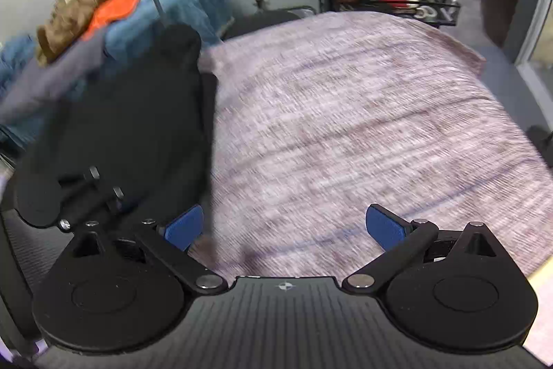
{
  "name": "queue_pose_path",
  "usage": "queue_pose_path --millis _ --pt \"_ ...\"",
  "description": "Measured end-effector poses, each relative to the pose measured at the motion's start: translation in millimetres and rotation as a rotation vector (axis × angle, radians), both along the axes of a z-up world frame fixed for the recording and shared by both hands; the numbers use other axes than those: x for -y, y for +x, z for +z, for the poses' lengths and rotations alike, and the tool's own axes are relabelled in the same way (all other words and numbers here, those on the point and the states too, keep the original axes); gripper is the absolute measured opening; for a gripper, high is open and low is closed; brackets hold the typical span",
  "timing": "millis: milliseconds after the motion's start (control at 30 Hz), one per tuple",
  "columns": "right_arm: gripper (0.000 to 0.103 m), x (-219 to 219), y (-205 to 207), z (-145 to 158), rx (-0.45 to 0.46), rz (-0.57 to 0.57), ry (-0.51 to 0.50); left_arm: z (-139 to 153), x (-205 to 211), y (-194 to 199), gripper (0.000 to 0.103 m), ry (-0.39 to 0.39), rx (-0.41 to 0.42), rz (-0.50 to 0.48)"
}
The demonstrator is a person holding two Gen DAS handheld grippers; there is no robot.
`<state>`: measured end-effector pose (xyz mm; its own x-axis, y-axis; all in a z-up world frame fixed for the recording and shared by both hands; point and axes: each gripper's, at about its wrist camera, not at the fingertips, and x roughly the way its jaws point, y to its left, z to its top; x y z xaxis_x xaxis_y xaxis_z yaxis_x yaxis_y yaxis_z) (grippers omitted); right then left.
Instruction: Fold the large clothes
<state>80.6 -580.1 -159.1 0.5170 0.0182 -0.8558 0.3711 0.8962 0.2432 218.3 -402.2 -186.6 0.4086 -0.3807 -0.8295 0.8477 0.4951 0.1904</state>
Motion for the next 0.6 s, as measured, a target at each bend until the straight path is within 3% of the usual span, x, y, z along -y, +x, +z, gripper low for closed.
queue_pose_path --millis 67,133,233,300,433,600 --pt "0.101 7 9 3 0.045 -0.018 0.099 9 -14 16 0.075 -0.098 -0.105 0.095" --pt "0.102 16 21 3 0.089 -0.055 0.235 14 -23 25 0.073 -0.155 -0.159 0.153" --pt "0.102 29 50 -15 0.097 -0.135 0.479 20 -34 31 0.073 -0.215 -0.194 0.212" --pt "0.102 31 73 -29 0.081 -0.166 0.579 23 -41 25 0.073 -0.247 -0.192 0.219" --pt "0.103 23 112 -54 0.006 -0.185 0.646 31 -51 22 0.072 -0.294 -0.191 0.220" --pt "0.101 2 141 -53 0.003 -0.155 0.533 36 -60 22 0.073 -0.341 -0.205 0.245"
